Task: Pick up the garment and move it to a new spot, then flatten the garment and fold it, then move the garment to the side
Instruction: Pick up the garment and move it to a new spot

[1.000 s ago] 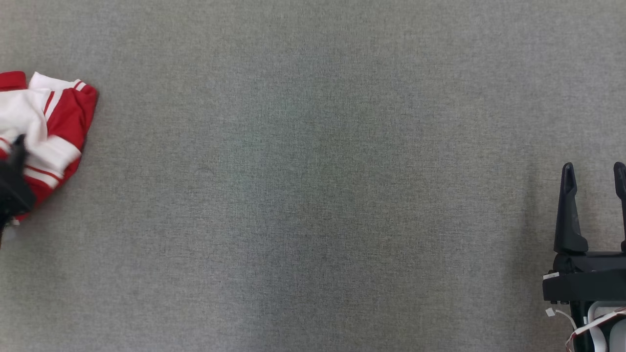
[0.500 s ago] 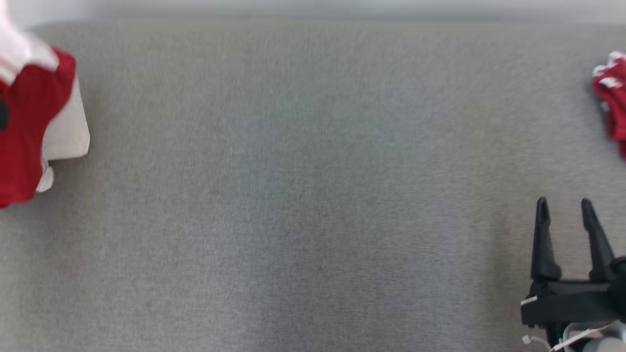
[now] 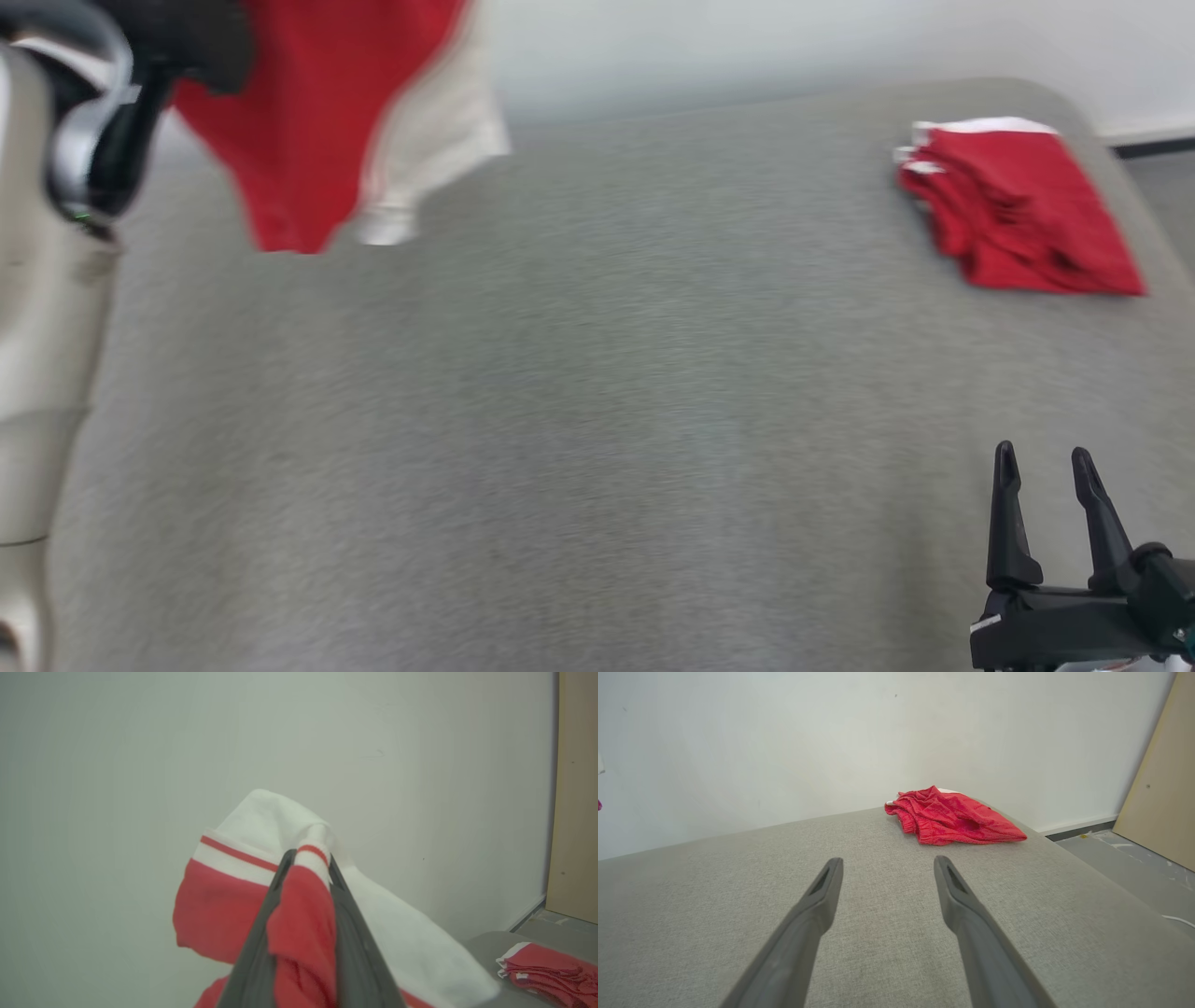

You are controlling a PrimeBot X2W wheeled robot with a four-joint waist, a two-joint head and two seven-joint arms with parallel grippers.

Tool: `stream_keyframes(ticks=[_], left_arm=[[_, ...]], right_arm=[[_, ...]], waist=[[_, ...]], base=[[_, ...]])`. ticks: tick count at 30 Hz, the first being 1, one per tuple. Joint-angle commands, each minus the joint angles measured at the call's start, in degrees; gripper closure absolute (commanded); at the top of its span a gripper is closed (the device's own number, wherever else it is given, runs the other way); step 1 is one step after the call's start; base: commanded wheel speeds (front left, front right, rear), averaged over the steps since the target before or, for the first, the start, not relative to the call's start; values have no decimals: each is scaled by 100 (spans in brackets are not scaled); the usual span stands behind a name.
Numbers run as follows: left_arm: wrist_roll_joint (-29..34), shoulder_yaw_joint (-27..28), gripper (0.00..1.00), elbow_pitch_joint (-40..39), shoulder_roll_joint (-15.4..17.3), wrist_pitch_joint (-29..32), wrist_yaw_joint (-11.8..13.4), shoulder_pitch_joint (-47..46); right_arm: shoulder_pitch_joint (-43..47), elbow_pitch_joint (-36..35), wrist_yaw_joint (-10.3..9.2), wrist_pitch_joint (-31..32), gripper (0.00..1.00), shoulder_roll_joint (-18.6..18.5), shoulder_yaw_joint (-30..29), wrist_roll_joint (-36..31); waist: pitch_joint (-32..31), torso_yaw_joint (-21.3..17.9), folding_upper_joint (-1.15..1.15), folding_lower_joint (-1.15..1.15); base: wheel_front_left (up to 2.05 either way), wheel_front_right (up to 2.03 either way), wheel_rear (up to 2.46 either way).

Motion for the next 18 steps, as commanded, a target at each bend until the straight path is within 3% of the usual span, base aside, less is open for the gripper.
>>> stream_keyframes(ticks=[1, 8, 18], left_arm=[[-94, -27, 100, -32, -77, 30, 21, -62], [-557, -77, 100, -33, -687, -47, 53, 543], [-793, -376, 100, 202, -1057, -526, 211, 2597]], right_arm=[[42, 18, -15, -29, 0, 9, 1, 22], [51, 105, -15, -89, 0, 10, 26, 119], [-91, 260, -15, -112, 0, 8, 174, 191]], waist=[[-193, -653, 0, 1], [-74, -934, 0, 1], [22, -633, 0, 1]], base=[[0, 0, 0], [0, 0, 0], [0, 0, 0]])
